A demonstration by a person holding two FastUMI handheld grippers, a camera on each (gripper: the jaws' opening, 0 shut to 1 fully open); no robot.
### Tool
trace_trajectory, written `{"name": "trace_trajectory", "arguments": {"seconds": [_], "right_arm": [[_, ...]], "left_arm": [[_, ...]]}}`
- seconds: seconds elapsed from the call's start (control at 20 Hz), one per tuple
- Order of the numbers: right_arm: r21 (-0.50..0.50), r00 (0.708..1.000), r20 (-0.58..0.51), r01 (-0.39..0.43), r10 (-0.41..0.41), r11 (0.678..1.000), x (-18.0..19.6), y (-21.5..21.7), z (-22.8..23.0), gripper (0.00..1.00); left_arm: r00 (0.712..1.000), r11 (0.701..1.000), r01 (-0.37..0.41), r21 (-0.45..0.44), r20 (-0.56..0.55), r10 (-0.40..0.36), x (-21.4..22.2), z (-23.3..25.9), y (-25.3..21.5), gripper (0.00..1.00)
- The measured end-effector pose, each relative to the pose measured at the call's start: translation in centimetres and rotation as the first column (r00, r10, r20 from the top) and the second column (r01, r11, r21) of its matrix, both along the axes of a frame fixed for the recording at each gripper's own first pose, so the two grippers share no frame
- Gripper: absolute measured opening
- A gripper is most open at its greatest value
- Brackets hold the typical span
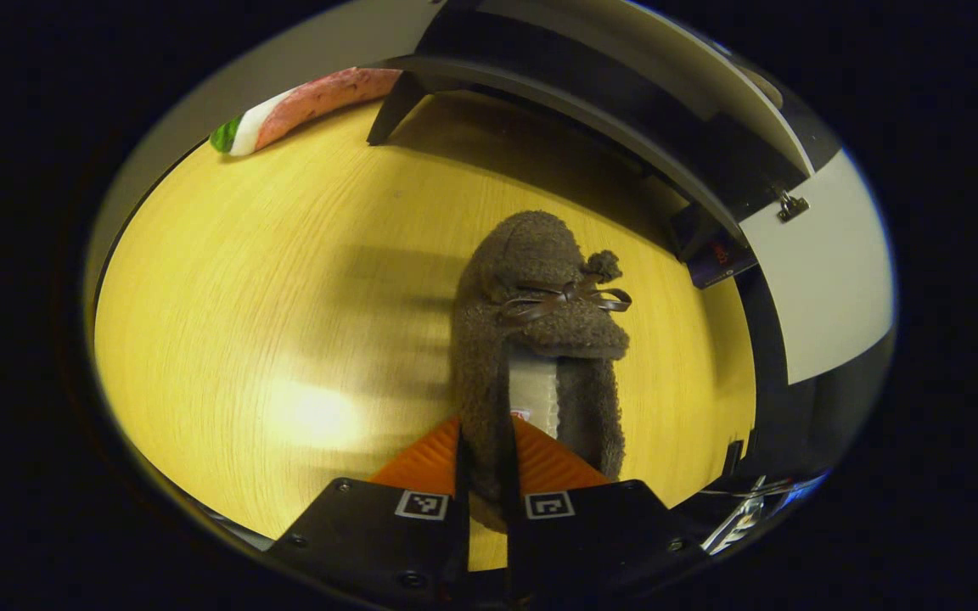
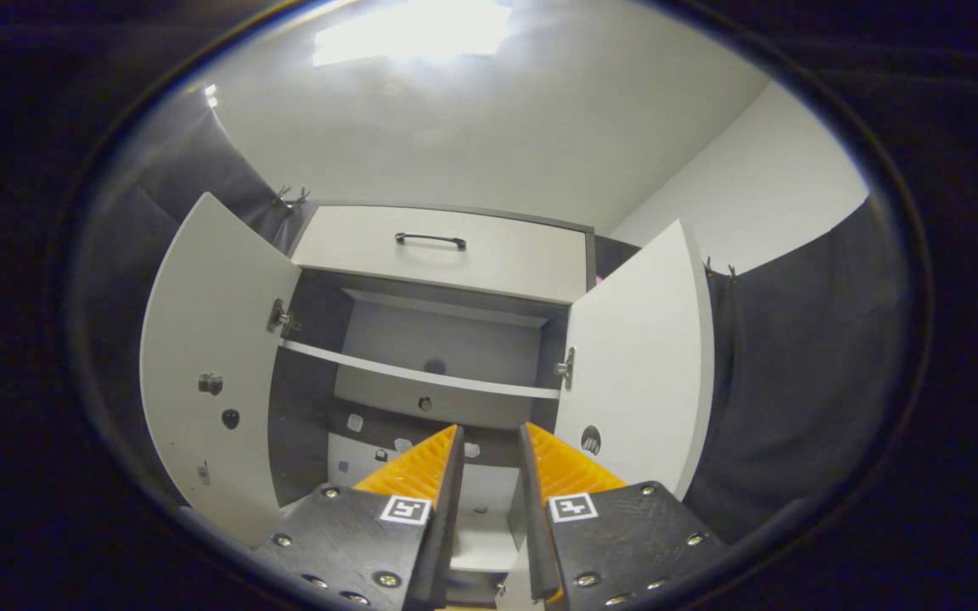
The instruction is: Grab one shoe with the right hand and put it into the shoe cabinet, grab the other shoe with the left hand and put it into the shoe cabinet; then close the right door with the right hand and the left door with the left hand.
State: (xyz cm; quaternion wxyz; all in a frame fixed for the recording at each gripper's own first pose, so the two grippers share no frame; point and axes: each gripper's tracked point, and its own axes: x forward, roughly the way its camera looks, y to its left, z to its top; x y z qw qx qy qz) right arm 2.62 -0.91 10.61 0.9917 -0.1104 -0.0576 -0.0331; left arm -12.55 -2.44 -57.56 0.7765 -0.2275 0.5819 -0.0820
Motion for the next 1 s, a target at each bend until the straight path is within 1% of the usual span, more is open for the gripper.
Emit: {"name": "trace_trajectory", "arguments": {"seconds": [0.05,0.1,0.15,0.2,0.3,0.4,0.45,0.5,0.6,0.7,0.85,1.0], "right_arm": [[-0.004,1.000,0.001,0.001,-0.001,1.000,0.0,-0.1,-0.1,0.36],[-0.008,1.000,0.002,0.003,-0.003,1.000,0.1,-0.2,-0.1,0.36],[-0.010,1.000,0.002,0.005,-0.005,1.000,0.2,-0.3,-0.1,0.36],[-0.010,1.000,0.001,0.006,-0.006,1.000,0.2,-0.3,-0.2,0.36],[-0.003,1.000,-0.001,0.008,-0.008,1.000,0.4,-0.5,-0.4,0.36],[0.006,1.000,-0.006,0.008,-0.008,1.000,0.5,-0.6,-0.7,0.36],[0.008,1.000,-0.009,0.008,-0.008,1.000,0.5,-0.6,-0.9,0.36],[0.009,1.000,-0.012,0.007,-0.007,1.000,0.5,-0.6,-1.1,0.36],[0.008,1.000,-0.013,0.008,-0.008,1.000,0.3,-0.7,-1.3,0.36],[0.009,1.000,-0.008,0.011,-0.011,1.000,0.1,-1.0,-1.3,0.36],[0.009,1.000,0.007,0.020,-0.020,1.000,-0.5,-1.3,-1.0,0.36],[0.009,1.000,0.017,0.026,-0.026,1.000,-1.2,-1.5,-0.9,0.36]], "left_arm": [[1.000,1.000,-0.024,0.008,0.000,0.024,0.3,0.0,0.2,0.12],[0.999,0.999,-0.037,0.018,0.006,0.037,0.5,0.2,0.7,0.08],[1.000,0.999,-0.026,0.032,0.012,0.026,0.8,0.5,1.1,0.02],[1.000,0.999,-0.008,0.045,0.022,0.007,0.8,0.8,1.4,0.02],[0.996,0.999,0.014,0.046,0.082,-0.018,1.9,2.3,1.8,0.01],[0.990,0.999,0.012,0.035,0.144,-0.017,3.3,5.7,1.6,0.01],[0.984,0.999,0.009,0.034,0.175,-0.014,4.6,7.6,1.3,0.00],[0.976,0.999,0.005,0.032,0.218,-0.012,6.0,9.5,1.0,0.01],[0.954,1.000,0.003,0.022,0.300,-0.009,8.5,13.5,1.3,0.01],[0.925,1.000,-0.008,0.013,0.381,0.002,11.5,17.2,0.7,0.01],[0.862,0.999,-0.032,-0.014,0.506,0.035,15.9,23.1,0.1,0.01],[0.807,0.997,-0.026,-0.068,0.587,0.060,19.3,27.8,-0.2,0.01]]}}
